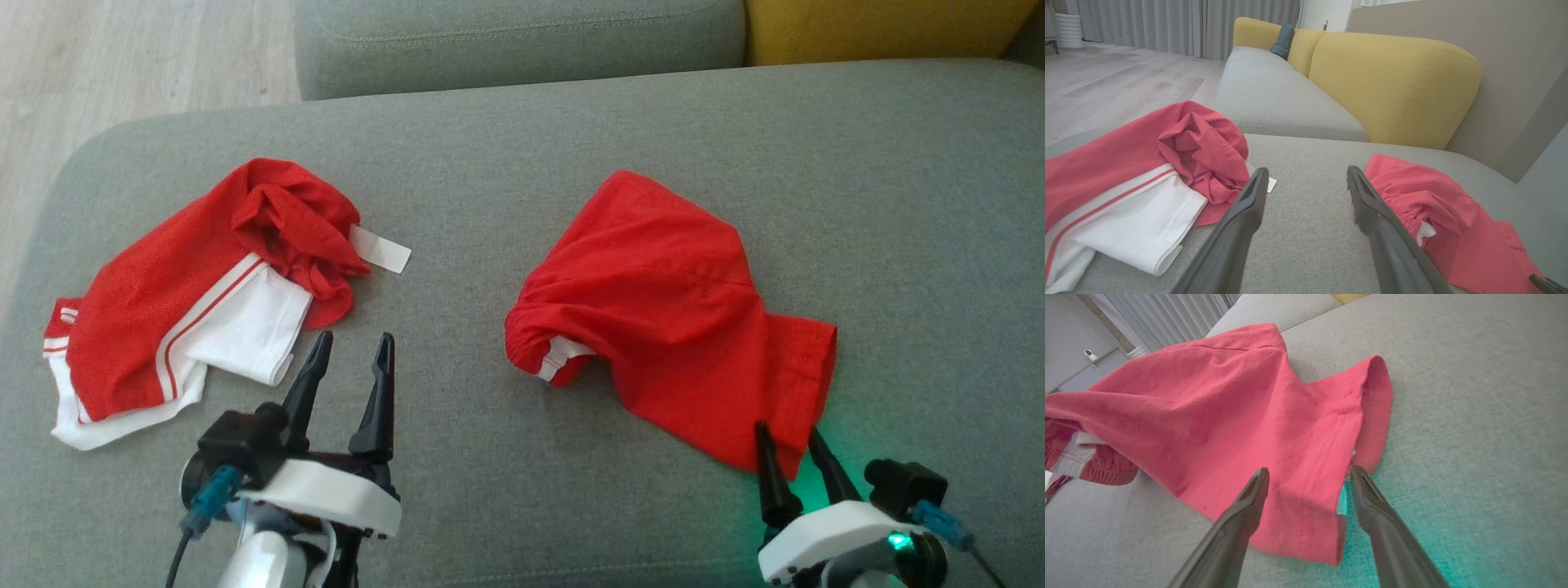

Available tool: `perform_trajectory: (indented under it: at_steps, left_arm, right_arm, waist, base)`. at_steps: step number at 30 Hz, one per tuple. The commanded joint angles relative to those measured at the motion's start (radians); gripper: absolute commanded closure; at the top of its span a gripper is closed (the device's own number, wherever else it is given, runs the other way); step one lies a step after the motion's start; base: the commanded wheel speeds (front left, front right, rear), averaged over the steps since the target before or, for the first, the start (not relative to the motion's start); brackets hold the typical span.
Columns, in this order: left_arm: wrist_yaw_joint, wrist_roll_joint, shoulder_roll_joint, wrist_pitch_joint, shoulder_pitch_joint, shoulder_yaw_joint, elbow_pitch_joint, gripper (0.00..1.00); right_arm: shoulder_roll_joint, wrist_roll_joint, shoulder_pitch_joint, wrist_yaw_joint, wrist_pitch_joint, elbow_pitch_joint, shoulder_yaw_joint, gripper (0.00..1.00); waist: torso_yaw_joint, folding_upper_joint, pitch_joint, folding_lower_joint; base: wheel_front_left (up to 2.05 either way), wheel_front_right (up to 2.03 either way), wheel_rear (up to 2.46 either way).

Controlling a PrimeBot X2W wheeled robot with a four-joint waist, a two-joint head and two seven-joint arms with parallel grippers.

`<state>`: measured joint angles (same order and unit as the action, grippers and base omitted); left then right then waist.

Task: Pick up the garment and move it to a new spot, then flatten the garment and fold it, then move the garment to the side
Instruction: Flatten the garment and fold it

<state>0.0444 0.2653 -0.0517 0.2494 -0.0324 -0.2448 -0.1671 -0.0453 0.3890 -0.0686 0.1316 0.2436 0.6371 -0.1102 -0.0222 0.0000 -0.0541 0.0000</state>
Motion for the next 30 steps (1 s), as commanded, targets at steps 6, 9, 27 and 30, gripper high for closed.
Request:
perform_trajectory:
  at_steps: [6, 9, 27, 30]
  left_arm:
    - [-0.003, -0.007, 0.001, 0.012, -0.054, 0.031, 0.026, 0.00]
    - [-0.005, -0.006, 0.001, 0.012, -0.056, 0.030, 0.026, 0.00]
    - [-0.007, 0.004, 0.001, 0.012, -0.058, 0.021, 0.022, 0.00]
    - [-0.007, 0.007, 0.001, 0.012, -0.062, 0.015, 0.025, 0.00]
  right_arm:
    - [-0.005, 0.035, -0.042, -0.001, 0.017, -0.013, -0.066, 0.56]
    - [-0.005, 0.044, -0.049, -0.001, 0.017, -0.009, -0.081, 1.00]
    - [-0.005, 0.031, -0.179, -0.001, -0.058, -0.207, 0.019, 1.00]
    - [-0.005, 0.001, -0.229, -0.001, -0.108, -0.195, 0.079, 1.00]
  waist:
    - [-0.001, 0.0000, 0.004, 0.0000]
    - [0.001, 0.0000, 0.004, 0.0000]
    - [0.033, 0.0000, 0.004, 0.0000]
    - [0.046, 0.0000, -0.007, 0.0000]
  base:
    - [0.00, 0.00, 0.00]
    - [0.00, 0.00, 0.00]
    - [0.00, 0.00, 0.00]
    - [0.00, 0.00, 0.00]
